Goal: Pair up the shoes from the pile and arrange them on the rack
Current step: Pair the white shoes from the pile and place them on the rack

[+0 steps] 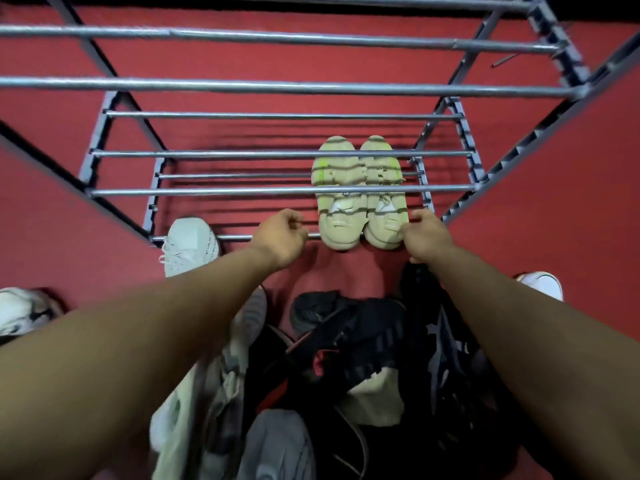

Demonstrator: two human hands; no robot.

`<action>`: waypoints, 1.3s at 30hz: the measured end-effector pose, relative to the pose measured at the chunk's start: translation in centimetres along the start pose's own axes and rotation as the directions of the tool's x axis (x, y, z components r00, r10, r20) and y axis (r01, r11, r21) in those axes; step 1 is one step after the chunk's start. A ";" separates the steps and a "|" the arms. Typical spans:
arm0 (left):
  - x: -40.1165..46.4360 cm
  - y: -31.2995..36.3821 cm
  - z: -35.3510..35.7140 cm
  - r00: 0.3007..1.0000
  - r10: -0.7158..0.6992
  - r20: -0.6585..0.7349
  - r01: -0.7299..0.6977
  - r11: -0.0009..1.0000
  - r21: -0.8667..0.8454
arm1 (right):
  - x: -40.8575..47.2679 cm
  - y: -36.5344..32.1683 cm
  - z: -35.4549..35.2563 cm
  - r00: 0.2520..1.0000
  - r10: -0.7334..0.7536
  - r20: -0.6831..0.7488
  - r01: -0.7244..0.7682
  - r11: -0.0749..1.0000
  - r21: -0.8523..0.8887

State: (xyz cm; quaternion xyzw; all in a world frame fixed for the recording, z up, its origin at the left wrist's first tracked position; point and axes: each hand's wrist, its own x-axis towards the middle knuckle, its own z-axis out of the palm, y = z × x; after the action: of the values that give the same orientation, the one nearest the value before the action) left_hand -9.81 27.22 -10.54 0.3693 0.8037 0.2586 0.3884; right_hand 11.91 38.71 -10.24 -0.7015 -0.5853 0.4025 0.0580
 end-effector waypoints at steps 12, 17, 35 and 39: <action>-11.2 -11.3 -10.8 0.934 -0.263 -0.243 0.247 0.964 -0.095 | -13.9 -4.7 10.0 0.955 -0.228 0.190 0.230 0.973 0.011; -9.7 -13.6 -11.2 0.890 -0.422 -0.174 0.385 0.899 -0.211 | -16.1 -6.7 15.4 0.881 -0.322 0.346 0.355 0.934 -0.034; -14.0 -16.0 -11.3 0.876 -0.428 0.221 0.481 0.749 -0.456 | -20.1 -6.5 16.7 0.662 0.024 0.749 -0.315 0.916 0.249; -18.4 -13.0 -12.6 0.917 -0.339 0.211 0.399 0.754 -0.522 | -24.0 -6.3 12.0 0.603 -0.178 0.777 -0.252 0.882 0.398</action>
State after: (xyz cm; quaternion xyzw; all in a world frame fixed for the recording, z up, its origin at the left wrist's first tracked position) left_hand -17.31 3.26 -4.58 0.0877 0.7294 0.3792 0.5625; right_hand -0.31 15.15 -2.86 -0.4242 -0.4179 0.8018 -0.0492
